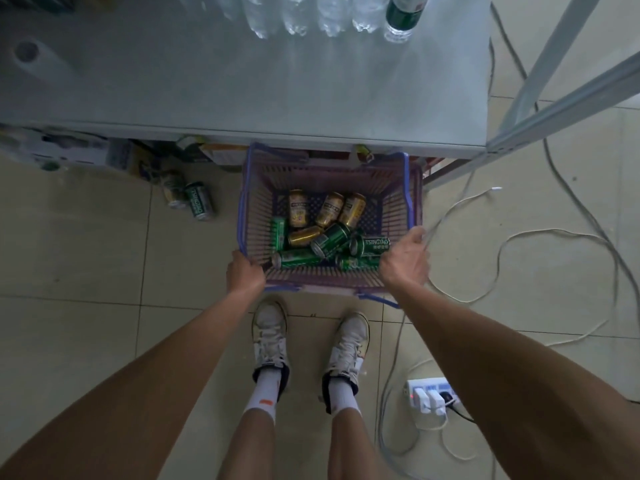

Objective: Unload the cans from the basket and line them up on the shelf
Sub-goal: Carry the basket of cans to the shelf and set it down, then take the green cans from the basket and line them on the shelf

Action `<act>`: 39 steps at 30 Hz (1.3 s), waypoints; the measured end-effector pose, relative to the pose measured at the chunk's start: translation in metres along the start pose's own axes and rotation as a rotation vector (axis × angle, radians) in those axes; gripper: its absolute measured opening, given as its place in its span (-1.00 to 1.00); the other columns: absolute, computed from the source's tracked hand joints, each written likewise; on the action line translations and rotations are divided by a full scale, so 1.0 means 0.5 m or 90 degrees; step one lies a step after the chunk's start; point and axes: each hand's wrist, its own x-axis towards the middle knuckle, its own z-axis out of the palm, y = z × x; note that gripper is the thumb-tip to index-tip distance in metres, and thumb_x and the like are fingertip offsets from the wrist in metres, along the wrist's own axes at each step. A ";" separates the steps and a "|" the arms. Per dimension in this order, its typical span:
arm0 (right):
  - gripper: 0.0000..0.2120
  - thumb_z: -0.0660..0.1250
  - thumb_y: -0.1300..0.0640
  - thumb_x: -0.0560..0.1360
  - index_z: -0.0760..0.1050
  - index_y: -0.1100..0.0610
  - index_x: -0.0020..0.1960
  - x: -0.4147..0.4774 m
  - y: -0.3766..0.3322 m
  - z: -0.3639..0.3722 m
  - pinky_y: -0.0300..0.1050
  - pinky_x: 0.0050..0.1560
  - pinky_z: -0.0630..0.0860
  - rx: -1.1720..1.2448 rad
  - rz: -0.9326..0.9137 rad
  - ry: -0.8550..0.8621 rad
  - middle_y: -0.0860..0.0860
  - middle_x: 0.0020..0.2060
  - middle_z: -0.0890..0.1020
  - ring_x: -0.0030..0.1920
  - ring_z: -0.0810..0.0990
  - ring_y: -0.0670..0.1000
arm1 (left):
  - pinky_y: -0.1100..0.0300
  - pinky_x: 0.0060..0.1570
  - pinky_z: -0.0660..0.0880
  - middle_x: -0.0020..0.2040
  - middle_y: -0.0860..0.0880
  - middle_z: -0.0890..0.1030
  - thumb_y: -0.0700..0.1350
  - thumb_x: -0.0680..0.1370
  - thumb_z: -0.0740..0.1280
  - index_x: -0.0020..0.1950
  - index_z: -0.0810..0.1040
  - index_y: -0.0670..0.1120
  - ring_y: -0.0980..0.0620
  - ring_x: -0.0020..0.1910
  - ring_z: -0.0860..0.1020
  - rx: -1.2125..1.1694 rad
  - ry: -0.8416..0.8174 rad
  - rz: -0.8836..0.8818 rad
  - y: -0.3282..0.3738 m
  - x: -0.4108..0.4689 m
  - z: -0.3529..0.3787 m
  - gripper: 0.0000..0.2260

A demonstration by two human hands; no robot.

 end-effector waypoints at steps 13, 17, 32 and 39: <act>-0.21 0.27 0.05 0.61 -0.09 0.30 0.64 0.075 0.141 0.179 0.06 0.39 0.42 0.138 0.279 -0.350 0.28 0.38 0.40 0.37 0.44 0.28 | 0.05 -0.15 0.48 -0.05 -0.17 0.53 -0.20 0.57 0.30 0.07 0.52 -0.18 -0.13 -0.07 0.57 -0.352 -0.186 -0.273 -0.100 0.074 0.113 -0.90; -0.26 0.27 0.00 0.59 0.05 0.35 0.59 0.071 0.130 0.233 -0.11 -0.21 0.57 0.200 0.306 -0.303 0.23 0.16 0.53 -0.03 0.61 0.16 | 0.06 -0.12 0.49 -0.25 -0.11 0.46 -0.33 0.55 0.26 -0.22 0.46 -0.18 -0.02 -0.28 0.46 -0.499 -0.199 -0.299 -0.073 0.090 0.140 -0.84; -0.49 0.31 -0.06 0.56 0.44 0.34 0.30 0.133 0.096 0.164 -0.02 -0.06 0.70 0.082 0.192 -0.339 0.33 0.24 0.53 -0.07 0.68 0.13 | -0.02 0.05 0.53 -0.10 -0.14 0.58 -0.27 0.56 0.27 -0.11 0.52 -0.14 -0.08 -0.06 0.61 -0.406 -0.214 -0.247 -0.020 0.122 0.111 -0.92; -0.71 0.29 -0.07 0.58 0.51 0.17 0.06 0.125 0.038 0.124 0.01 -0.03 0.64 -0.172 -0.025 -0.280 0.11 -0.11 0.61 -0.13 0.65 0.12 | 0.26 -0.44 0.43 -0.17 -0.16 0.70 -0.23 0.57 0.26 -0.13 0.61 -0.23 -0.05 -0.27 0.64 -0.075 -0.192 -0.024 0.023 0.100 0.089 -0.83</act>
